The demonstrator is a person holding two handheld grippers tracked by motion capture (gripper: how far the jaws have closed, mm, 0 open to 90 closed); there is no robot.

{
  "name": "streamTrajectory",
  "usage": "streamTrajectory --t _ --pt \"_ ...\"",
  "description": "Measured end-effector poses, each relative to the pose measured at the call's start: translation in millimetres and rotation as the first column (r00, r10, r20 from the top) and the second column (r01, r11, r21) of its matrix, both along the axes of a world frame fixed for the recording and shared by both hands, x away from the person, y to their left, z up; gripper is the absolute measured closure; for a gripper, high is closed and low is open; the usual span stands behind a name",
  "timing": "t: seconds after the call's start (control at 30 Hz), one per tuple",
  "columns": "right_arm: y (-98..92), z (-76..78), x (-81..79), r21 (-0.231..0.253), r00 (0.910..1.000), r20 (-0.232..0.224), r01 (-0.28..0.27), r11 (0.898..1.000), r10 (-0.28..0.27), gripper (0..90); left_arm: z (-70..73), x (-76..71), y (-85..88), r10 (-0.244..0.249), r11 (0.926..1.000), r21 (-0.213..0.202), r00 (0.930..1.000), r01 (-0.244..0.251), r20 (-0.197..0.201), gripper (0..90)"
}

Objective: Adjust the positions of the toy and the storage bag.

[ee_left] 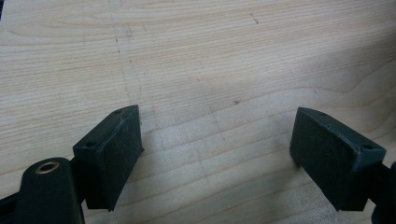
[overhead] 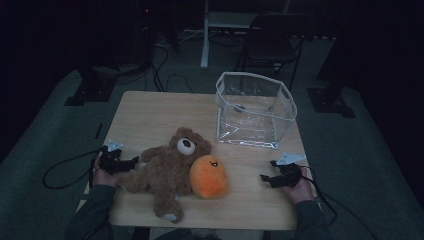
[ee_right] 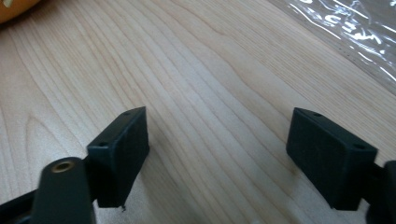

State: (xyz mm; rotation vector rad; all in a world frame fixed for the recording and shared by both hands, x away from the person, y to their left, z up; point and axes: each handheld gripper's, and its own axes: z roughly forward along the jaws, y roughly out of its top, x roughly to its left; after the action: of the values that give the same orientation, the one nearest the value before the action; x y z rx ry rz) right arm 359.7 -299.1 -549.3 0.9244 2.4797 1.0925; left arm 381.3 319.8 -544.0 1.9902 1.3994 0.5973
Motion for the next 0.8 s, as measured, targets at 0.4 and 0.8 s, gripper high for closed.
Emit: streamTrajectory --t 0.4,0.8 --pt "-3.2 0.0 -6.1 0.003 0.9990 0.001 0.044 0.999 -0.044 22.7 0.1 2.9 -1.8 0.000 1.0000 0.000 1.0000 0.000 -0.001 16.7" --pt "-2.3 0.2 -13.0 0.010 0.9984 0.004 0.056 0.998 -0.056 28.4 0.2 3.3 -1.9 -0.008 1.0000 0.000 1.0000 0.008 0.000 17.2"
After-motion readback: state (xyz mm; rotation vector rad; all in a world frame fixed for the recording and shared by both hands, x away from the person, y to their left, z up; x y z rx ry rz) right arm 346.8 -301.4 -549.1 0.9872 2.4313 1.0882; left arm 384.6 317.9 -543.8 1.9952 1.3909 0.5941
